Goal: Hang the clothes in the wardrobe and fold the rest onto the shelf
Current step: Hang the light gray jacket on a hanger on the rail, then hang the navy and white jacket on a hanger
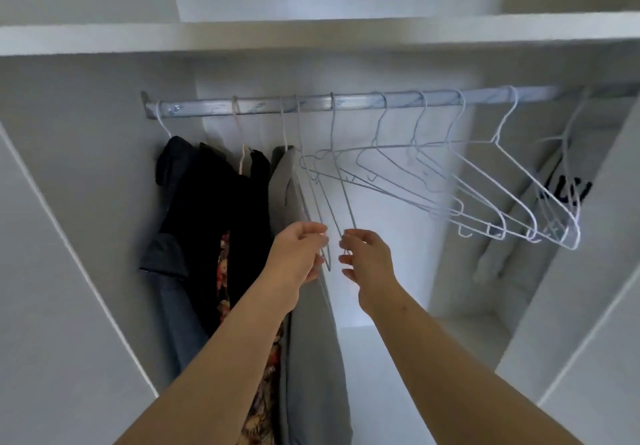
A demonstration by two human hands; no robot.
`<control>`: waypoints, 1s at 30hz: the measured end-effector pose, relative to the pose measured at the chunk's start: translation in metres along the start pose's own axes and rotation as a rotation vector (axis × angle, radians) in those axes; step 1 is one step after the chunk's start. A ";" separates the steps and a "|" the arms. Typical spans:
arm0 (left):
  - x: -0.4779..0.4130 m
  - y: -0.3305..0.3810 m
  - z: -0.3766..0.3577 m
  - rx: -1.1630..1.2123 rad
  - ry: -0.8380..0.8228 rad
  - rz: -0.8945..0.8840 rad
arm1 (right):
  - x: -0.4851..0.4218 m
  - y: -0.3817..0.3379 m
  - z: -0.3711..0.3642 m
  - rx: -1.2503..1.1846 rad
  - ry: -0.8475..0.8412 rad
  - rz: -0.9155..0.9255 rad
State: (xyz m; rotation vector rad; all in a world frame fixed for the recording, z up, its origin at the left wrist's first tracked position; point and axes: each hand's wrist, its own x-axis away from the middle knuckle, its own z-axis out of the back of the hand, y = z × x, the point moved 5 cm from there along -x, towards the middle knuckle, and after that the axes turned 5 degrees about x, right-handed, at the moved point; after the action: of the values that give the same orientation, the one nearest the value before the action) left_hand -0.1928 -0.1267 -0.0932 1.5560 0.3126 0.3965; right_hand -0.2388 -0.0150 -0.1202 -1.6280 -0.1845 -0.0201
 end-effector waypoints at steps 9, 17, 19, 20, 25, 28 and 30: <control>0.115 -0.086 -0.109 -0.032 -0.487 0.243 | 0.129 0.097 0.158 -0.093 0.469 -0.178; 0.286 -0.162 -0.205 -0.241 -0.917 0.398 | 0.316 0.179 0.280 -0.350 0.941 -0.351; 0.328 -0.179 -0.218 -0.295 -0.998 0.422 | 0.359 0.196 0.294 -0.421 1.016 -0.374; 0.353 -0.187 -0.223 -0.324 -1.043 0.433 | 0.384 0.205 0.301 -0.458 1.058 -0.382; 0.492 -0.219 -0.239 -0.421 -1.238 0.492 | 0.518 0.242 0.333 -0.592 1.244 -0.411; 0.572 -0.230 -0.242 -0.458 -1.335 0.513 | 0.596 0.258 0.351 -0.655 1.335 -0.414; 0.635 -0.235 -0.244 -0.484 -1.389 0.526 | 0.658 0.265 0.363 -0.687 1.397 -0.412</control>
State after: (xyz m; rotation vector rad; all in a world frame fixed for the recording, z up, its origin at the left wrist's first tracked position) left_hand 0.2829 0.3751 -0.2921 1.0935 -1.1934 -0.2606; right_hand 0.4093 0.4015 -0.3249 -1.8380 0.6340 -1.6238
